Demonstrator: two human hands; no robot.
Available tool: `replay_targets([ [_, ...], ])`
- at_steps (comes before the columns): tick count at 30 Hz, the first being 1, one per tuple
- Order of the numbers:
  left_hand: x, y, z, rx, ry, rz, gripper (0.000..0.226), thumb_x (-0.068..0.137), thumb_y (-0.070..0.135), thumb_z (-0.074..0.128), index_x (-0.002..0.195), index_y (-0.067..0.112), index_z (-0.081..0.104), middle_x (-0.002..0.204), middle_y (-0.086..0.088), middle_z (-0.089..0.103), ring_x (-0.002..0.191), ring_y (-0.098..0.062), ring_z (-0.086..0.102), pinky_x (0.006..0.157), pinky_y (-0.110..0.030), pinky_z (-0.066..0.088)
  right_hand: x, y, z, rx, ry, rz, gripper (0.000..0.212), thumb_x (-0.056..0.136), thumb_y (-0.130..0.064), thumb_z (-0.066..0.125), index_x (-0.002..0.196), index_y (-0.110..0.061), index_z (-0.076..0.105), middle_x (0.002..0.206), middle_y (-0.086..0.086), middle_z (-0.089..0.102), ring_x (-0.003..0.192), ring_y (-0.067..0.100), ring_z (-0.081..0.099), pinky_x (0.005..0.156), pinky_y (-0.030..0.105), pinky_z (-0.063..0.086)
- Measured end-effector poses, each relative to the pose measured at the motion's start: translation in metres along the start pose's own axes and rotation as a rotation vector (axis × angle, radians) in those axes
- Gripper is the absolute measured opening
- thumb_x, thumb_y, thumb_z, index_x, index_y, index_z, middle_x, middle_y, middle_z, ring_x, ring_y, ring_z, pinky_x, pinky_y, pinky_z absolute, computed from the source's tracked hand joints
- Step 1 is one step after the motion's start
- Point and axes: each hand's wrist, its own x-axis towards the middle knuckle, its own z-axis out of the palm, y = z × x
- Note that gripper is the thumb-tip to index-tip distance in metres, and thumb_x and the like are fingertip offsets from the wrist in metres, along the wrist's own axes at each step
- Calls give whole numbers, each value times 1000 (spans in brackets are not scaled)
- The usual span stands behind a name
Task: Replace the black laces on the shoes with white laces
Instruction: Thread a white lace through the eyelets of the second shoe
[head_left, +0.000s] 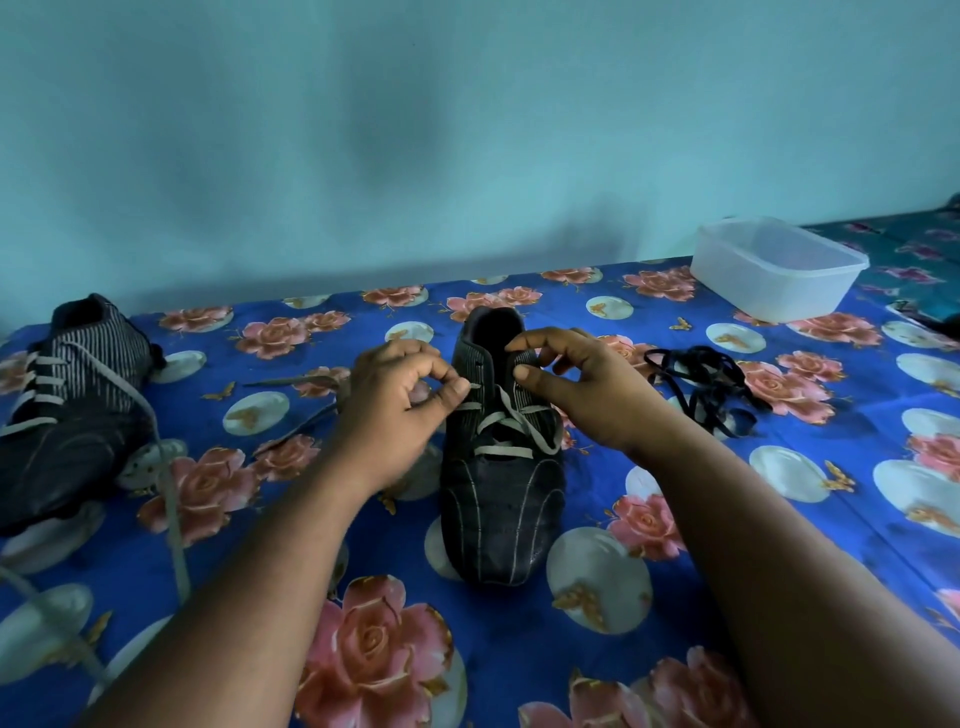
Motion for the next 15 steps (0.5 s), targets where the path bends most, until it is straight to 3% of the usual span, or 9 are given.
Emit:
replay_targets([
  [3,0,-4,-5,9,43,-28,22,90,56,62,82,35,64,109,6,61,104,-26,66,87,-54,58,0,1,0,-2,1,-10,26,96,-33,69,121,-38,68,107,-12,57,104,13,56,92,29,49],
  [5,3,-8,-15,-170,128,-176,18,99,37,64,90,22,66,104,6,68,94,-31,74,82,-56,60,1,2,-1,-2,-1,-11,25,96,-33,69,120,-39,68,107,-10,57,103,13,56,89,27,46],
  [6,3,-11,-24,-171,205,-284,18,100,34,62,96,17,66,108,1,71,99,-31,73,85,-54,58,1,2,-1,-4,-2,-12,24,96,-33,69,119,-40,68,108,-9,57,103,13,56,86,25,45],
  [8,3,-30,-41,34,391,-459,25,97,51,60,99,28,68,120,-4,69,113,-28,66,90,-48,54,1,3,-2,-6,-6,-13,23,97,-33,68,118,-41,67,107,-10,58,101,13,56,85,23,44],
  [10,0,-45,-52,95,467,-566,33,83,72,54,86,41,66,118,-1,71,108,-31,65,85,-54,56,1,3,-2,-6,-5,-19,23,97,-32,68,119,-40,68,106,-12,58,99,12,55,85,24,44],
  [12,0,-44,-50,160,446,-580,31,82,71,53,82,42,63,116,-2,71,103,-33,65,81,-58,57,1,3,-1,-5,-8,-20,24,98,-31,67,120,-39,68,105,-13,58,100,13,56,86,25,45],
  [15,1,-26,-34,276,404,-399,27,94,50,60,109,29,67,130,-5,65,121,-31,58,96,-60,50,1,2,-1,-4,-2,-9,25,97,-32,68,121,-41,68,105,-13,59,105,16,58,88,28,47],
])
